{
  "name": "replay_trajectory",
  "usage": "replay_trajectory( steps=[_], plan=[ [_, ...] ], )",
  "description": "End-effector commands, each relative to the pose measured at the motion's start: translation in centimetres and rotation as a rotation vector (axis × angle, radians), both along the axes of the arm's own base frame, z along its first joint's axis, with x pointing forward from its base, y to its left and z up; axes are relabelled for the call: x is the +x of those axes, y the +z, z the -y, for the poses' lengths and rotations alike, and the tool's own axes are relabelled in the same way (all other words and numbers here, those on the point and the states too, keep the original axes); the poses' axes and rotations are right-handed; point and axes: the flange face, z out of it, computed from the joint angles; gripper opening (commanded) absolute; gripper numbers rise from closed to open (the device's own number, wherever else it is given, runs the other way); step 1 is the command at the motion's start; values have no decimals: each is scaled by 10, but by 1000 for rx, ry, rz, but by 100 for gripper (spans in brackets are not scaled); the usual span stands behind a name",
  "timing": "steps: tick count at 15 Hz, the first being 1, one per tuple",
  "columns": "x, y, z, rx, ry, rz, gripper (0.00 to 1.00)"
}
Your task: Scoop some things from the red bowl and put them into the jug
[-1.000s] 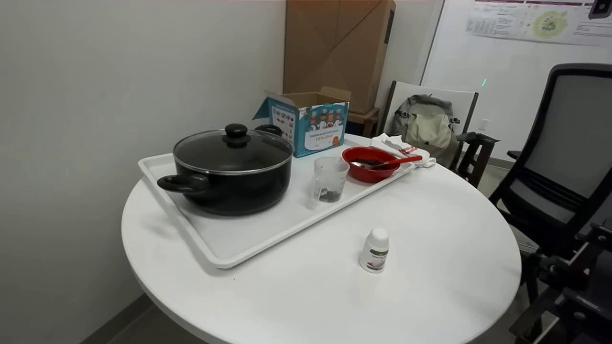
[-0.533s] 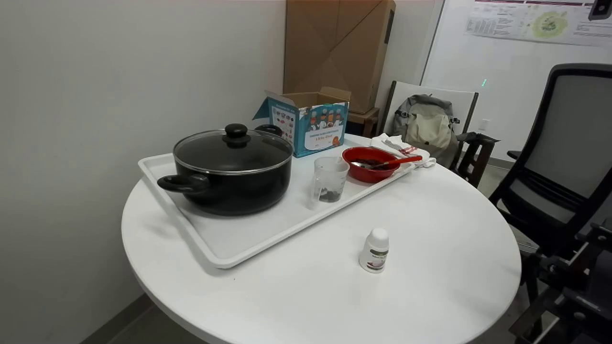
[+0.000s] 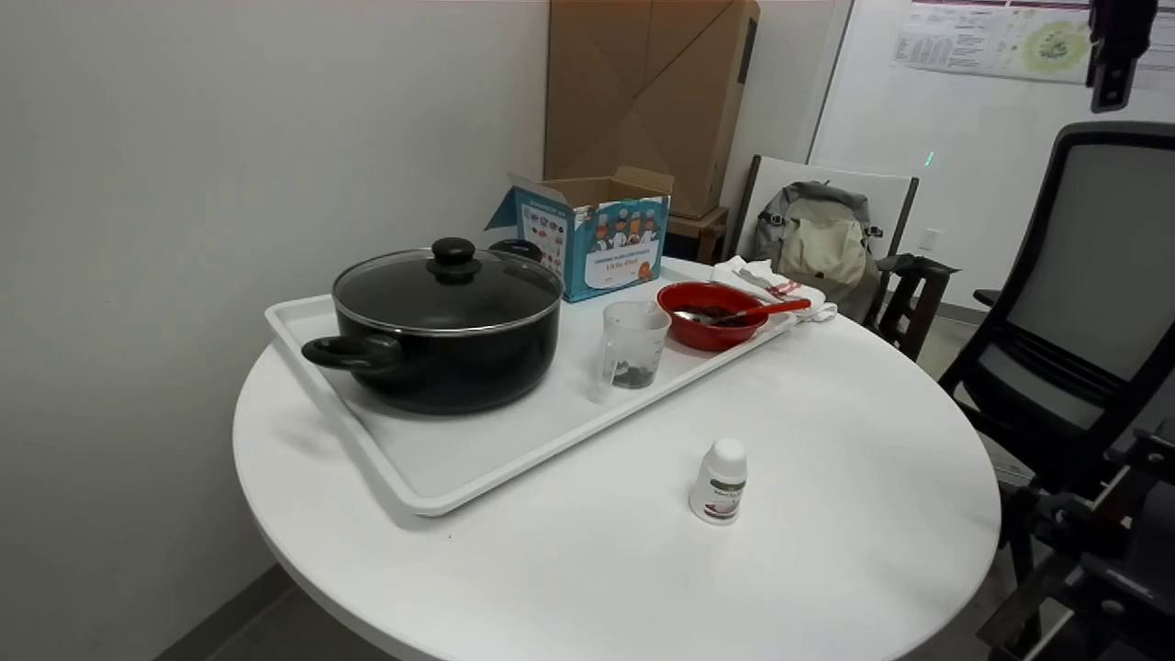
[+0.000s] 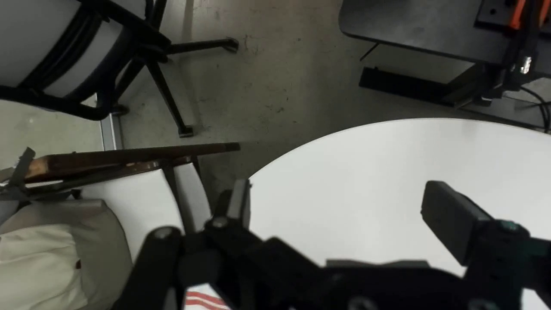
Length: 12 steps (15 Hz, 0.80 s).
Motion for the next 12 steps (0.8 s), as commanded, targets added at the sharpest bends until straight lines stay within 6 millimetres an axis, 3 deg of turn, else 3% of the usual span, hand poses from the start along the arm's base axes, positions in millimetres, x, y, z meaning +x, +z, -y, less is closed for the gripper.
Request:
replay_trajectory(
  steps=[1, 5, 12],
  plan=[
    [40, -17, 15, 16, 125, -64, 100],
    [77, -38, 24, 15, 243, -102, 100],
    [139, -114, 34, 7, 353, -140, 100]
  ],
)
